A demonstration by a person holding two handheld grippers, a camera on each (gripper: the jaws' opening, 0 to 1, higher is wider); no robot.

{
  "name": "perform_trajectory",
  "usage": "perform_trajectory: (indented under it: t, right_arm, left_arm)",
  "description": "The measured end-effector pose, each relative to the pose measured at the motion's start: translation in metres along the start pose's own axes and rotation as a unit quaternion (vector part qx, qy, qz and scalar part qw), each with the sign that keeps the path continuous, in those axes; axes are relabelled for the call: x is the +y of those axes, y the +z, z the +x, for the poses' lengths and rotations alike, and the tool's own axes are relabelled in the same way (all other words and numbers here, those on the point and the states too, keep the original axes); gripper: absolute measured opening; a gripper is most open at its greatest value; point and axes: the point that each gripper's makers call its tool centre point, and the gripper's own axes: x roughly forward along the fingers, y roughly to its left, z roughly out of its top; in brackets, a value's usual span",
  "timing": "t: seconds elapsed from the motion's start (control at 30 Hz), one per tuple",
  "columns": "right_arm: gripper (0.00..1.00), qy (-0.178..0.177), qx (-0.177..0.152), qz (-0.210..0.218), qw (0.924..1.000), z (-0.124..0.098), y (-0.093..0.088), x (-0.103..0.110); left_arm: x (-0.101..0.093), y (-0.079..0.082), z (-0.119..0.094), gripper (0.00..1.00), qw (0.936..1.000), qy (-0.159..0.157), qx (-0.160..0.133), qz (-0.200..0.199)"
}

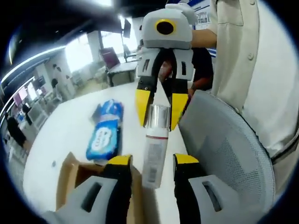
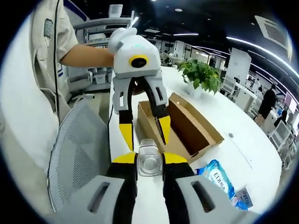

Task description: Operate the shoe box by opening the lid, removing the specified soft item, and placing it in the target area until the item is outside and the box remains undamaged.

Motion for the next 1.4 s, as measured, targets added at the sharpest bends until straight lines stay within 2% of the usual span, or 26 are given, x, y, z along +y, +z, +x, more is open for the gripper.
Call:
perform_trajectory:
  t: [0.1, 0.13, 0.23, 0.37, 0.57, 0.73, 0.97, 1.07, 1.17, 1.37, 1.4]
  right_arm:
    - [0.16, 0.000, 0.006, -0.011, 0.9999, 0.000, 0.001, -0.008]
    - [0.16, -0.001, 0.009, -0.016, 0.9998, -0.001, 0.001, -0.013]
    - [0.16, -0.003, 0.012, -0.021, 0.9997, -0.003, 0.001, -0.023]
    - [0.16, -0.005, 0.029, -0.046, 0.9985, -0.007, -0.001, -0.042]
    - [0.17, -0.012, 0.052, -0.078, 0.9955, -0.015, -0.002, -0.078]
    - [0.17, -0.020, 0.073, -0.100, 0.9921, -0.022, -0.004, -0.109]
    - [0.17, -0.025, 0.103, -0.124, 0.9866, -0.026, -0.009, -0.148]
    - [0.17, -0.027, 0.126, -0.135, 0.9825, -0.025, -0.017, -0.167]
    - [0.17, -0.027, 0.147, -0.138, 0.9791, -0.023, -0.027, -0.185]
    - [0.17, -0.019, 0.185, -0.129, 0.9740, -0.012, -0.046, -0.218]
    - [0.17, -0.018, 0.188, -0.128, 0.9737, -0.010, -0.048, -0.221]
  left_arm:
    - [0.005, -0.006, -0.005, 0.40, 0.9997, 0.017, -0.003, -0.020]
    - [0.009, -0.009, -0.008, 0.43, 0.9989, 0.031, -0.002, -0.035]
    - [0.018, -0.014, -0.014, 0.55, 0.9961, 0.064, -0.011, -0.060]
    - [0.027, -0.022, -0.023, 0.66, 0.9892, 0.105, -0.029, -0.098]
    - [0.031, -0.034, -0.033, 0.78, 0.9800, 0.147, -0.031, -0.130]
    - [0.033, -0.041, -0.041, 0.85, 0.9733, 0.173, -0.031, -0.148]
    - [0.035, -0.051, -0.058, 0.95, 0.9603, 0.214, -0.031, -0.176]
    - [0.031, -0.055, -0.062, 0.97, 0.9578, 0.223, -0.021, -0.181]
    - [0.027, -0.056, -0.067, 0.98, 0.9543, 0.232, -0.023, -0.186]
    - [0.023, -0.065, -0.073, 0.99, 0.9485, 0.246, -0.015, -0.199]
    - [0.023, -0.067, -0.075, 0.99, 0.9457, 0.252, -0.015, -0.205]
